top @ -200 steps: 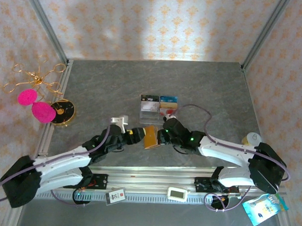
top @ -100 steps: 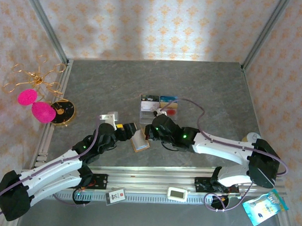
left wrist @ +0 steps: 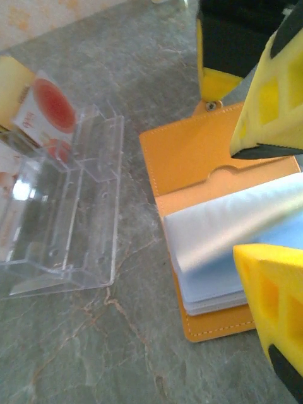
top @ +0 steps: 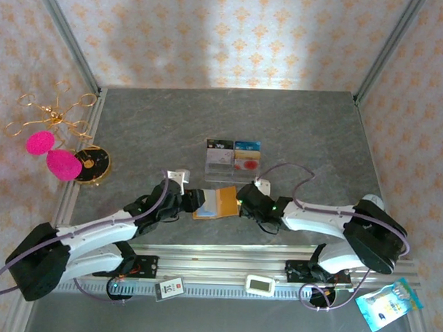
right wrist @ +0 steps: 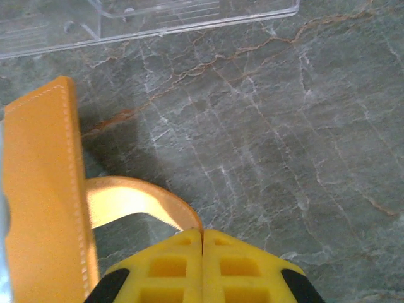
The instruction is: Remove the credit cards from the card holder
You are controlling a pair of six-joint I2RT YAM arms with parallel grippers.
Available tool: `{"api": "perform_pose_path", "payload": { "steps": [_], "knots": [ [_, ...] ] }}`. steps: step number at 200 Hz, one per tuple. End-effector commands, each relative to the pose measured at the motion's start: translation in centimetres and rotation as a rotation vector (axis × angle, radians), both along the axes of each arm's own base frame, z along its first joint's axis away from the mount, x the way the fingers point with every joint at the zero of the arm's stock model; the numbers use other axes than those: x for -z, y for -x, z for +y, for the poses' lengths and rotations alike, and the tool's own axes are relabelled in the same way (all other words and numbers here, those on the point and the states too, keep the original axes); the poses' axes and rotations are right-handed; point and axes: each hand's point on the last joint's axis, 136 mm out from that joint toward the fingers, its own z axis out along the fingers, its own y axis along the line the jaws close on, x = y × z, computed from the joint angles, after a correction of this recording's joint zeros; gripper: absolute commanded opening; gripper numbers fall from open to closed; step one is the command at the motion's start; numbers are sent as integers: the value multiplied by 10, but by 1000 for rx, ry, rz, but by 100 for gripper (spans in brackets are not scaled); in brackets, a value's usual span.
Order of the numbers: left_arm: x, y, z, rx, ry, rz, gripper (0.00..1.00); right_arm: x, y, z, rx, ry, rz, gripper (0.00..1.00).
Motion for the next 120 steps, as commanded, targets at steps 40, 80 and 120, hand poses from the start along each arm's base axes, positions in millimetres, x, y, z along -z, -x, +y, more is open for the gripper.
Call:
{"api": "perform_pose_path", "payload": {
  "steps": [40,80,120],
  "knots": [
    [-4,-6,-11,31,28,-12,34,-57,-18,6,-65,-3,-143,41],
    [-3,-7,-17,51,36,-6,32,-104,-22,31,-177,-89,-216,43],
    [-3,-9,-27,81,59,4,27,-133,-13,86,-365,-293,-206,18]
  ]
}}
